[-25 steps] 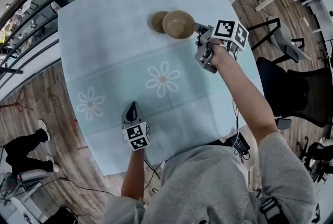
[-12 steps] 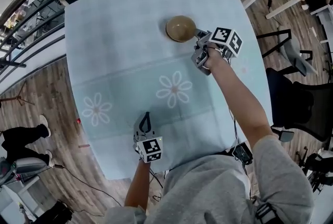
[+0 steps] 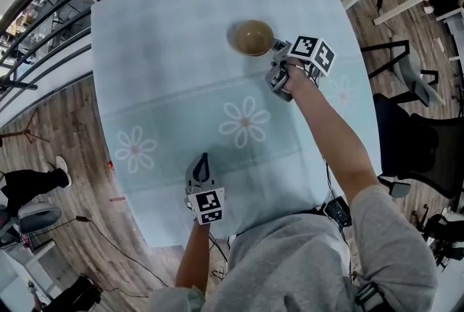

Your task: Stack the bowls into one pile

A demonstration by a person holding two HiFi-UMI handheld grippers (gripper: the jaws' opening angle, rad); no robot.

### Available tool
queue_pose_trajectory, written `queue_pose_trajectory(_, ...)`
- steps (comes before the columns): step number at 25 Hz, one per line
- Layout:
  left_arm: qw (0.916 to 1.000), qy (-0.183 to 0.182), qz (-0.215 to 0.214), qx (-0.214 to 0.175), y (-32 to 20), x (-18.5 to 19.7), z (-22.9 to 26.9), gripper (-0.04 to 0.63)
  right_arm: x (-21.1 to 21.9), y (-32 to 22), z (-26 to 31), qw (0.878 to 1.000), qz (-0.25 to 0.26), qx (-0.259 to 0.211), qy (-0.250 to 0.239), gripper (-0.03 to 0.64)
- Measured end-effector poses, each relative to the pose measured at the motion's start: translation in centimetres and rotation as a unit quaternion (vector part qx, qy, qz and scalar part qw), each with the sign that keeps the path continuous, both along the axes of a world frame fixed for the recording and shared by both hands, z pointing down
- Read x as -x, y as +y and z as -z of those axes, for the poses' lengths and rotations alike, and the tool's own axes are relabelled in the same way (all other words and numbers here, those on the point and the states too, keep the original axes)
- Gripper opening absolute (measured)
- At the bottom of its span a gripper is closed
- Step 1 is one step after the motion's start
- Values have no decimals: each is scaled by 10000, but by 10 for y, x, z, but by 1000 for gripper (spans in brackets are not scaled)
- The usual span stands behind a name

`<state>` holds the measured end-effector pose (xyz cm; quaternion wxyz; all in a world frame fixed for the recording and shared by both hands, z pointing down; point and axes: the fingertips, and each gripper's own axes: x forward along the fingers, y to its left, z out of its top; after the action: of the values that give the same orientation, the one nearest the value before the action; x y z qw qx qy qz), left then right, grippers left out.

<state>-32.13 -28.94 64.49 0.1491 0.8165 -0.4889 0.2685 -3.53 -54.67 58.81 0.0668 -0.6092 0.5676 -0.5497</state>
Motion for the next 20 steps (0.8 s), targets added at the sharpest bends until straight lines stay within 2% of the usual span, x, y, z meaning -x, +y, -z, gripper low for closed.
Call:
queue_pose_trajectory(4, 9999, -20, -12, 107, 1, 0, -4, 18, -4, 7, -2, 9999, 22, -59, 94, 38)
queue_pose_trajectory(8, 9995, 162, -1, 267, -1, 2, -7, 20, -18, 23, 3, 9997, -81, -169, 136, 38)
queue_pose_trajectory(11, 9996, 35, -98, 263, 2, 3, -7, 20, -27, 51, 9, 9990, 101, -186, 403, 38)
queue_pose_trajectory(14, 9995, -74, -235, 209, 1, 3, -7, 18, -37, 86, 29, 9938, 553, -365, 894, 37)
queue_pose_trajectory(17, 9991, -222, -318, 179, 3, -1, -9, 19, -38, 128, 66, 9802, 1244, -850, 1283, 35)
queue_pose_trajectory(20, 9979, -488, -411, 103, 8, -6, -15, 20, -38, 177, 111, 9659, 1678, -1358, 1428, 34)
